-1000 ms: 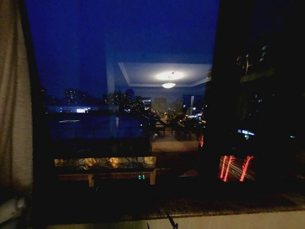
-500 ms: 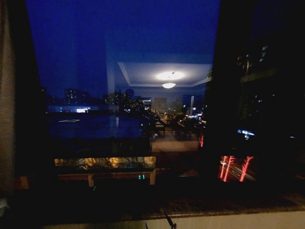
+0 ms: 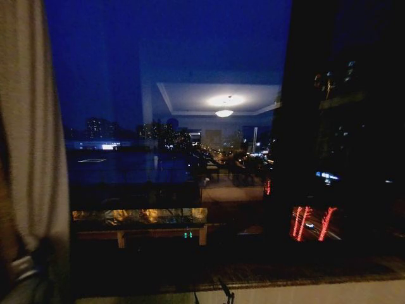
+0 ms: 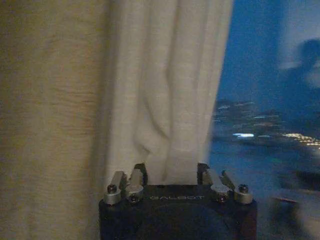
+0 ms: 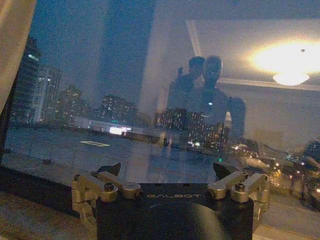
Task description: Open the curtains by pulling them apart, changing their state from closed to fully open.
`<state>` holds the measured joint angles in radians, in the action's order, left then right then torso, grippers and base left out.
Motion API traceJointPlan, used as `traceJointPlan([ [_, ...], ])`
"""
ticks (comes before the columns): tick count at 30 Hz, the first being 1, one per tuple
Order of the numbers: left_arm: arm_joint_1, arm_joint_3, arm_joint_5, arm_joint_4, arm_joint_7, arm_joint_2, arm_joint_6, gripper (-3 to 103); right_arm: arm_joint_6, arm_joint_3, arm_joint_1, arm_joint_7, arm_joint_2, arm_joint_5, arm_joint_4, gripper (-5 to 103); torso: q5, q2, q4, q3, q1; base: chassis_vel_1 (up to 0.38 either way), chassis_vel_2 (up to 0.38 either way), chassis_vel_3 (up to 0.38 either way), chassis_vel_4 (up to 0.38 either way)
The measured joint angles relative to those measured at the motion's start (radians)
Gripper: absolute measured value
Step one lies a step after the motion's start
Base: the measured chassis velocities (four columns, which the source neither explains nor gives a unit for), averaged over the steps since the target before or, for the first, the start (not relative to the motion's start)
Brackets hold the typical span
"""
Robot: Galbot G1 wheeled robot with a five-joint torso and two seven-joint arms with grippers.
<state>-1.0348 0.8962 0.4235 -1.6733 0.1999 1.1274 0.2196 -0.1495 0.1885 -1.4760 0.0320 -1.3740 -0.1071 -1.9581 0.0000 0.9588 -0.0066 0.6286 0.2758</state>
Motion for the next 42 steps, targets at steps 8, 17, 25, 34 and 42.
traceJointPlan([
  [8, -0.103, -0.039, 0.022, -0.151, -0.142, 0.05, 0.001, 78, 0.039, 0.025, 0.022, 0.003, 0.0, 0.027, -0.025, 100, 0.0, 0.0, -0.0002, 0.0, 0.0, 0.0, 0.0, 0.0, 0.0],
  [17, -0.3, 0.021, 0.024, -0.247, -0.366, 0.094, -0.04, 100, 0.114, 0.061, -0.003, 0.062, 0.0, 0.05, -0.067, 100, -0.0003, 0.0, 0.0006, 0.0, 0.0, 0.0, 0.0, 0.0, 0.0],
  [25, -0.369, 0.034, 0.018, -0.261, -0.472, 0.16, -0.106, 100, 0.15, 0.112, 0.0, 0.065, 0.0, 0.109, -0.1, 100, -0.0003, 0.0, -0.0002, 0.0, 0.0, 0.0, 0.0, 0.0, 0.0],
  [34, -0.42, 0.05, -0.04, -0.289, -0.555, 0.223, -0.149, 100, 0.197, 0.114, 0.031, 0.064, 0.0, 0.132, -0.101, 100, -0.0002, 0.0, 0.0001, 0.0, 0.0, 0.0, 0.0, 0.0, 0.0],
  [42, -0.43, 0.027, -0.084, -0.357, -0.317, 0.302, -0.1, 100, 0.204, 0.143, 0.065, 0.064, 0.0, 0.176, -0.059, 100, -0.0002, 0.0, -0.0003, 0.0, 0.0, 0.0, 0.0, 0.0, 0.0],
])
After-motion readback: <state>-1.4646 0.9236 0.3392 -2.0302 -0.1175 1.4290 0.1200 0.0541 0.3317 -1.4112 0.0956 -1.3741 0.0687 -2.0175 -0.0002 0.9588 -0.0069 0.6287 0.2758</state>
